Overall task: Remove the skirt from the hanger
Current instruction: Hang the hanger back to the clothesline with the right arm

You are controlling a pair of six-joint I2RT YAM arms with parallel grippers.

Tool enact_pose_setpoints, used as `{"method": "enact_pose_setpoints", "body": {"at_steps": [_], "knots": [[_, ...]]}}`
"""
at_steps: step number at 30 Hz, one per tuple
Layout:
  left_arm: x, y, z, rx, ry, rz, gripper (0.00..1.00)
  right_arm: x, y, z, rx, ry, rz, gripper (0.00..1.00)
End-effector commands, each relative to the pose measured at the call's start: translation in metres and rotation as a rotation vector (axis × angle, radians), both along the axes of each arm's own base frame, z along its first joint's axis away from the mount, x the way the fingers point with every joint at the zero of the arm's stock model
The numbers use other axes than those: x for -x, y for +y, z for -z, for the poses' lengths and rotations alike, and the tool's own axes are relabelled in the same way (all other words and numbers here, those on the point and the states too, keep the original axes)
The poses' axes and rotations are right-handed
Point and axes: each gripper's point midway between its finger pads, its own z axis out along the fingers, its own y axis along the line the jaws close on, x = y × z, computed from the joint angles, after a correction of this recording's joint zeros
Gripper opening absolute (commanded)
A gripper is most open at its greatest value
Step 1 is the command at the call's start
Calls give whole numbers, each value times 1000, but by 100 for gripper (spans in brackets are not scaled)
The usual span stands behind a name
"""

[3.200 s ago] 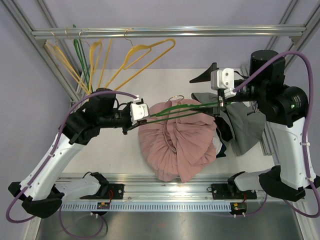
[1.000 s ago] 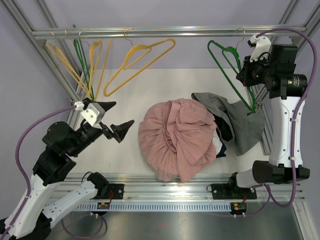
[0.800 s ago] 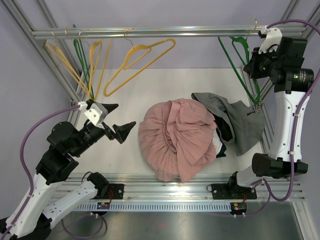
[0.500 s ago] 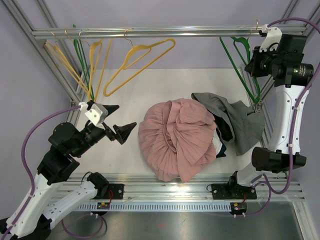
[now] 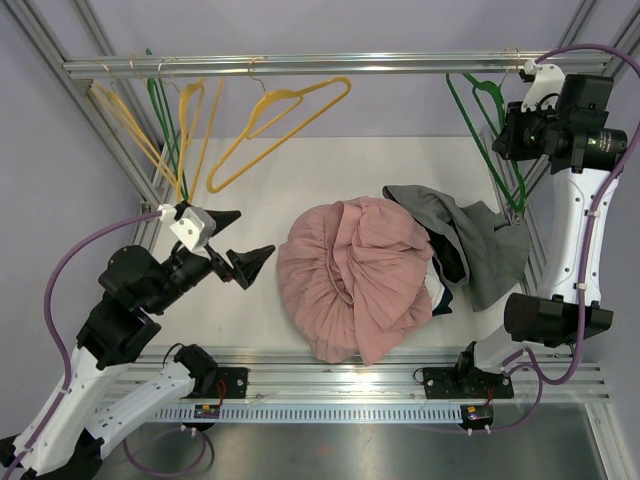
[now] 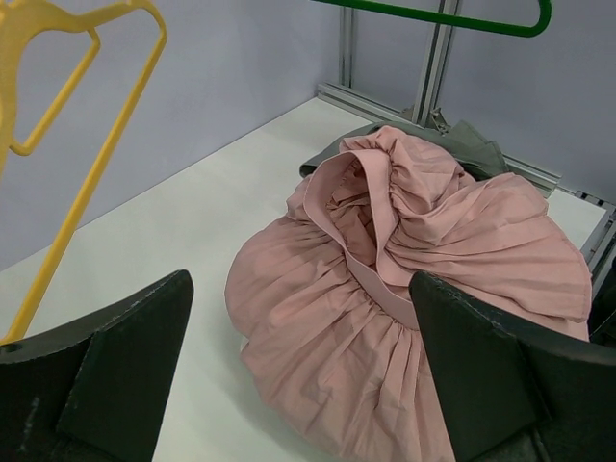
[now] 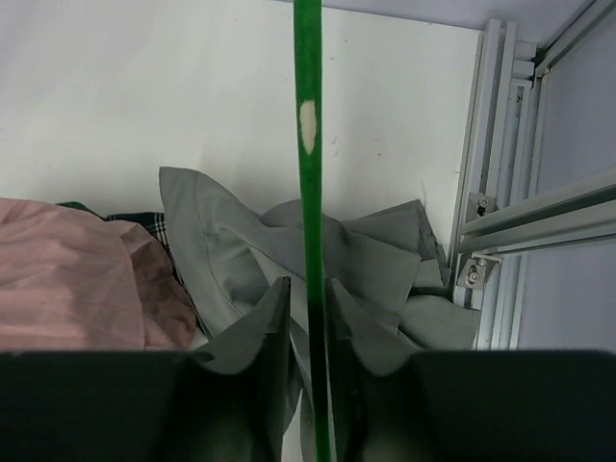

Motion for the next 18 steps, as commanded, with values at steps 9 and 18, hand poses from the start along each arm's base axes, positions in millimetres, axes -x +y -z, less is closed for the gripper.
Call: {"method": "enact_pose_setpoints", "body": {"at_steps": [9,18], "knots": [[0,-9,-8,41,-28,37,99,29,-7,-30,124,-124,-18,84],[-3,-13,-6,32,-19,46,99,63,6,-69,283,-283,-158,93]]}}
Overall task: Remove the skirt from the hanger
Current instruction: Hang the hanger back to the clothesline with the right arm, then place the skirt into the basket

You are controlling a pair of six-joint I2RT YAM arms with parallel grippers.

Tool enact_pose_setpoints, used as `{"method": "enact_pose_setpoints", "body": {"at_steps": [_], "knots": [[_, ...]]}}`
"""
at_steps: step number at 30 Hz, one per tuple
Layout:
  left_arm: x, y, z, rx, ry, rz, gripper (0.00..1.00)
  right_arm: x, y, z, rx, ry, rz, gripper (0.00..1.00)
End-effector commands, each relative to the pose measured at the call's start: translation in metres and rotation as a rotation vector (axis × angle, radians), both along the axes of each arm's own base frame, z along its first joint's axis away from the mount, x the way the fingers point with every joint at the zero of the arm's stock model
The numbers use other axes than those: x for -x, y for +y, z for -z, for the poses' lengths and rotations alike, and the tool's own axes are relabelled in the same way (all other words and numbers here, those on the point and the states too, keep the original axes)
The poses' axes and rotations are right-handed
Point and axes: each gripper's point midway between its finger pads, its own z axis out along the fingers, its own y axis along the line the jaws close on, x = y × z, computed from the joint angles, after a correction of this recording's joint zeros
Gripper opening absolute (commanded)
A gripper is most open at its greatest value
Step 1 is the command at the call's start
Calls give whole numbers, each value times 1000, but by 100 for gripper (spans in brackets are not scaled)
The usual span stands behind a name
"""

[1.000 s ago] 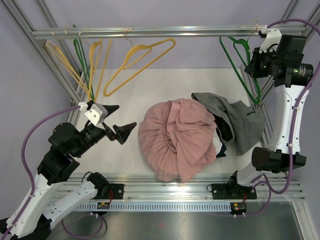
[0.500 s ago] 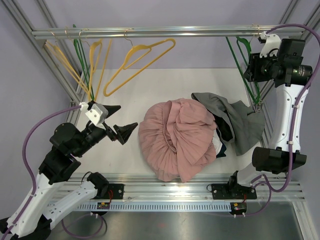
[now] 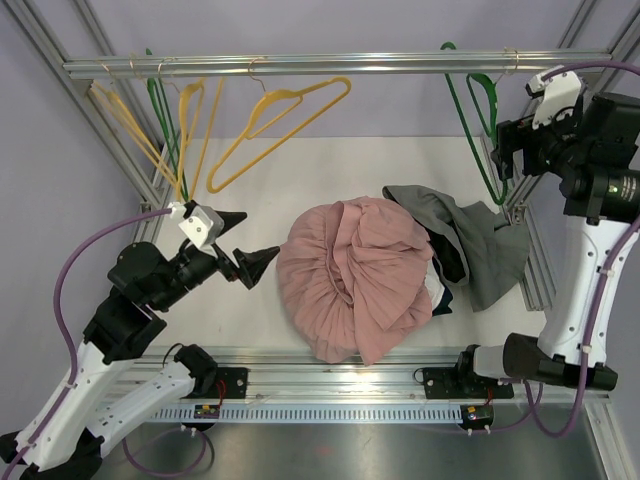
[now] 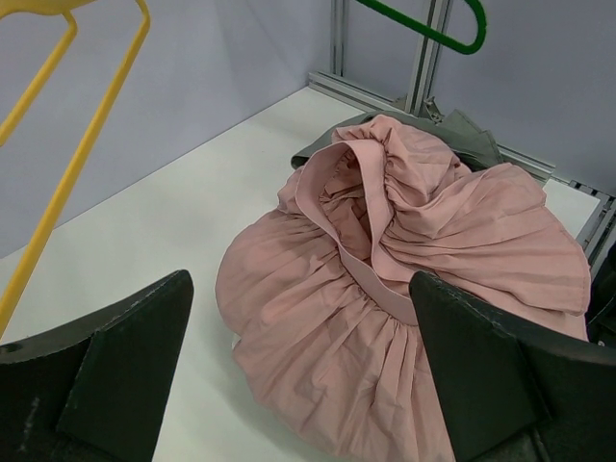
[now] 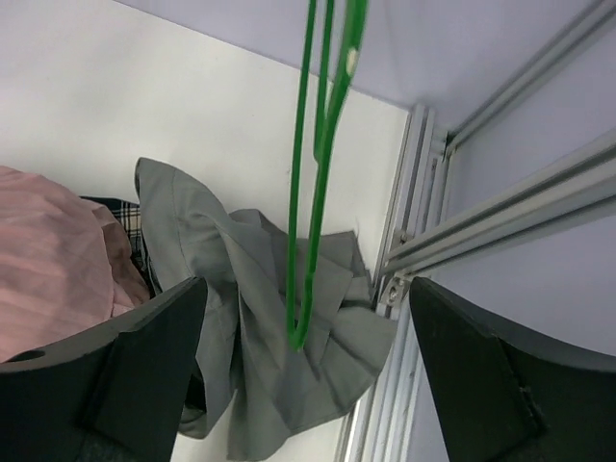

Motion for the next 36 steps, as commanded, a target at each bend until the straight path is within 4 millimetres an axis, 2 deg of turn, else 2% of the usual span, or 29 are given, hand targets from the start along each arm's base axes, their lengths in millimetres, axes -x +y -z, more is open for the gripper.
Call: {"method": "enact_pose_setpoints", "body": {"at_steps": [1,2,3,4,5,6,7,8,10,14,18,20,21,23,24,26,30,36], "knots": [[0,-6,-15,42,-37,24,99,15,16,-20,116,-109,-163,94],[0,-5,-14,38,-37,22,99,29,25,-24,214,-145,-260,94],[-1,-5,-13,36,-34,18,99,36,42,-9,213,-142,-385,94],[0,-4,-14,38,-36,16,99,43,52,-7,240,-161,-459,94],[-1,-4,-12,36,-33,13,99,62,62,0,314,-174,-566,94],[-1,-3,-13,39,-35,10,99,75,81,9,291,-189,-692,94],[-1,-4,-12,38,-33,12,99,84,89,12,342,-222,-779,94],[-1,-3,-12,39,-34,10,99,101,99,25,299,-178,-844,94],[0,-2,-11,41,-34,7,99,111,110,32,259,-169,-930,95],[0,-1,-8,38,-33,1,99,102,100,69,180,14,-914,94],[1,0,-5,63,-10,-4,99,95,84,117,141,192,-848,94],[1,-1,-3,72,0,-3,99,93,82,126,130,210,-827,94],[0,-1,-2,76,0,-6,99,93,81,139,124,247,-815,94],[0,-2,0,85,12,-7,99,85,78,145,124,247,-768,94],[0,-2,-1,90,9,-8,99,84,74,158,126,290,-741,94],[-1,-2,2,92,20,-12,99,77,73,169,130,316,-712,96],[-2,-1,5,96,28,-18,99,71,65,205,146,411,-655,100],[-3,-1,11,96,43,-26,99,47,57,234,170,445,-535,99]]}}
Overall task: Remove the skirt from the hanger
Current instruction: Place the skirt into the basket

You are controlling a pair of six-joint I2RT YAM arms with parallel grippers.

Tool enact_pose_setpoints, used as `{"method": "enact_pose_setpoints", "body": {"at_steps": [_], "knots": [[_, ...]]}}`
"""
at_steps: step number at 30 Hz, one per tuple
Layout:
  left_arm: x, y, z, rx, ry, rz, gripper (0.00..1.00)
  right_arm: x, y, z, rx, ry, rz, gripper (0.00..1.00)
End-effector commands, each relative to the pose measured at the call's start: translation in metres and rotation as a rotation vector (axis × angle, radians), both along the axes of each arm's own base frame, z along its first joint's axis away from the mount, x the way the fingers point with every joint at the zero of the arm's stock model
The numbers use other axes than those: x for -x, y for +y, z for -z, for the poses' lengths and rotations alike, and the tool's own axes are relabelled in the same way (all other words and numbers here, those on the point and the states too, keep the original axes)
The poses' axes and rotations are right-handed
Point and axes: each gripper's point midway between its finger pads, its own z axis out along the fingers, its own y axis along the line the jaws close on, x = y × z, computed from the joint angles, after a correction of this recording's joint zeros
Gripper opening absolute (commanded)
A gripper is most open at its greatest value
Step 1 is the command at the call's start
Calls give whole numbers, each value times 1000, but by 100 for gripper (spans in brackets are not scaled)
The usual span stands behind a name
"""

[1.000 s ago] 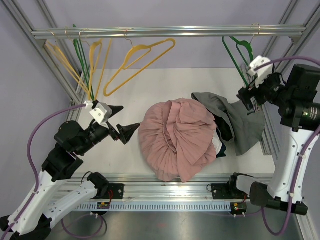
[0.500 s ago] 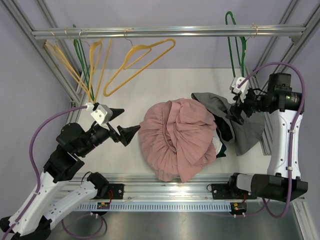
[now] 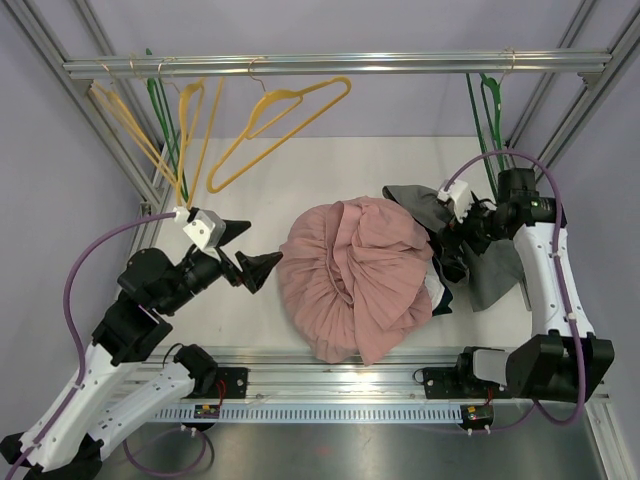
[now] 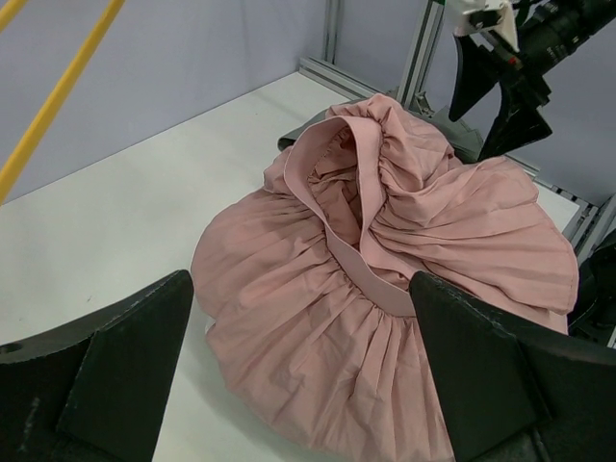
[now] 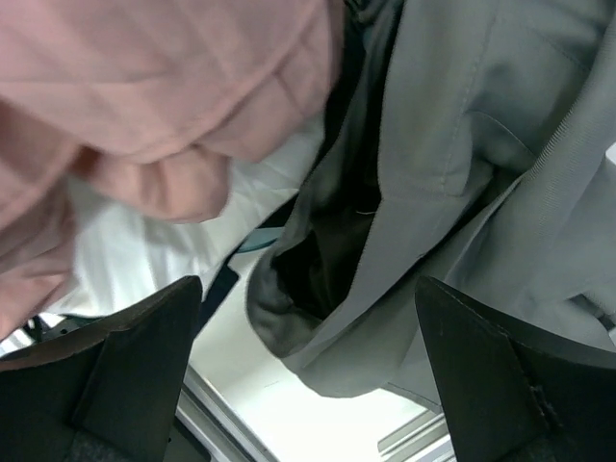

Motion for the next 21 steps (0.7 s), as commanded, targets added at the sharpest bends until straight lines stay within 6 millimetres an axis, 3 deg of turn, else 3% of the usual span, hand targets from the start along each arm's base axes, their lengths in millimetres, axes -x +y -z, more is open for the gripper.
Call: {"method": "enact_pose_setpoints", "body": {"at_steps": [1,9,16,19,21], "knots": [[-2,1,-13,51,-32,-18,99,-33,-12,8,52,-49,117,100],[-5,0,-7,49,-21,-21,99,-45,-4,52,71,24,175,99],[-6,0,-3,49,-11,-28,99,-49,6,75,75,36,213,100],[-5,0,-1,49,-6,-26,99,-50,2,87,98,45,251,89],[-5,0,0,50,-5,-26,99,-50,-3,90,121,46,276,74]]}}
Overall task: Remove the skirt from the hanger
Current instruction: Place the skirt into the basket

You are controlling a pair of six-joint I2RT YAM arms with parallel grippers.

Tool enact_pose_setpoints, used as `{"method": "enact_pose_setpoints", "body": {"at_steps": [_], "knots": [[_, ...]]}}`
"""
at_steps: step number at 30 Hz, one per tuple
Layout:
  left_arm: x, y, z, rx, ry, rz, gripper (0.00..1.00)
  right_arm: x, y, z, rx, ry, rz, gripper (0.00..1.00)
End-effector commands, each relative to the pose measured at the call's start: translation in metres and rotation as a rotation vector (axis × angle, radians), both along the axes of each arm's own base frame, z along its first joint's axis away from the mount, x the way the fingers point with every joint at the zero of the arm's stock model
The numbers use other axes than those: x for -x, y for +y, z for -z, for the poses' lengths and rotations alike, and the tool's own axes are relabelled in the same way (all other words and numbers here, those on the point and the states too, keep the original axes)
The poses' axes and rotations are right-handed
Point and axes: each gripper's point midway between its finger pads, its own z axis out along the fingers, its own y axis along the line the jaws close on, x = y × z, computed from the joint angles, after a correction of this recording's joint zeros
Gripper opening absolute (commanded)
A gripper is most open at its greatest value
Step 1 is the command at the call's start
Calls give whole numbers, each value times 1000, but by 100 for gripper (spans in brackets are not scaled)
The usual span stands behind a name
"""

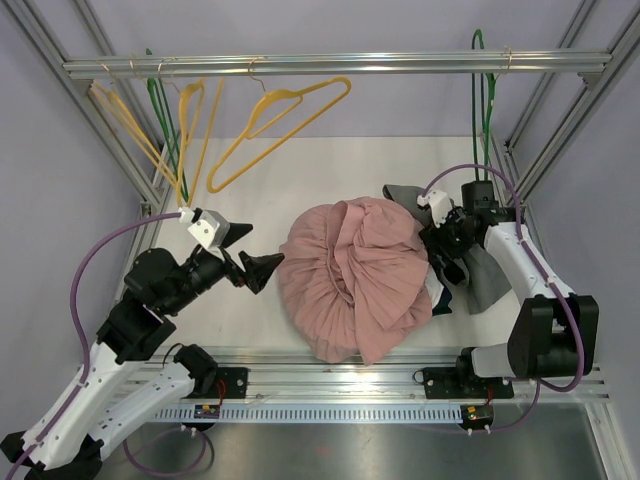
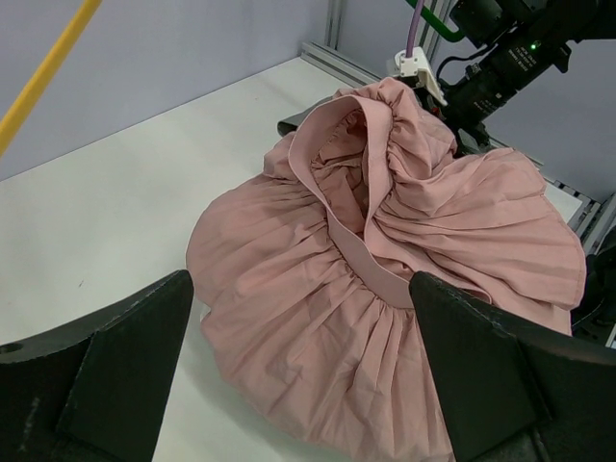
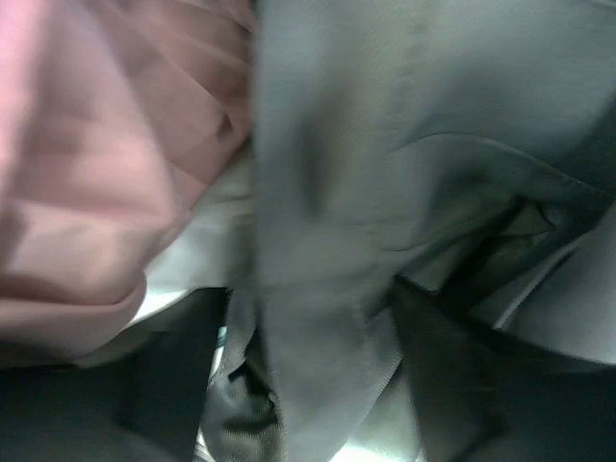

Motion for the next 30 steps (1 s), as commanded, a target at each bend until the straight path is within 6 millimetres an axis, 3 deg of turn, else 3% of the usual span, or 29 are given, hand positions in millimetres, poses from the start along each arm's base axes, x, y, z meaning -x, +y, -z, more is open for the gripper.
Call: {"method": "enact_pose_setpoints", "body": {"at_steps": [1,2,3,6,12,18,24,30], "knots": [[-2,1,-14,52,-43,-15,99,-17,-10,-1,41,-58,89,67],[-2,1,-12,49,-40,-16,99,-18,-13,-3,56,-65,98,61],[-2,1,-12,48,-38,-16,99,-20,-14,-5,60,-72,106,46],[-2,2,-12,48,-41,-19,99,-19,-16,-17,64,-101,117,25],[-1,3,-9,50,-38,-20,99,-15,-21,-40,83,-174,125,0],[2,5,-10,56,-43,-22,99,1,-12,-69,47,-225,63,0],[4,11,-11,48,-54,-37,99,52,-1,-108,8,-263,-55,0],[3,9,-10,43,-59,-30,99,78,8,-153,-59,-377,-43,0]]}}
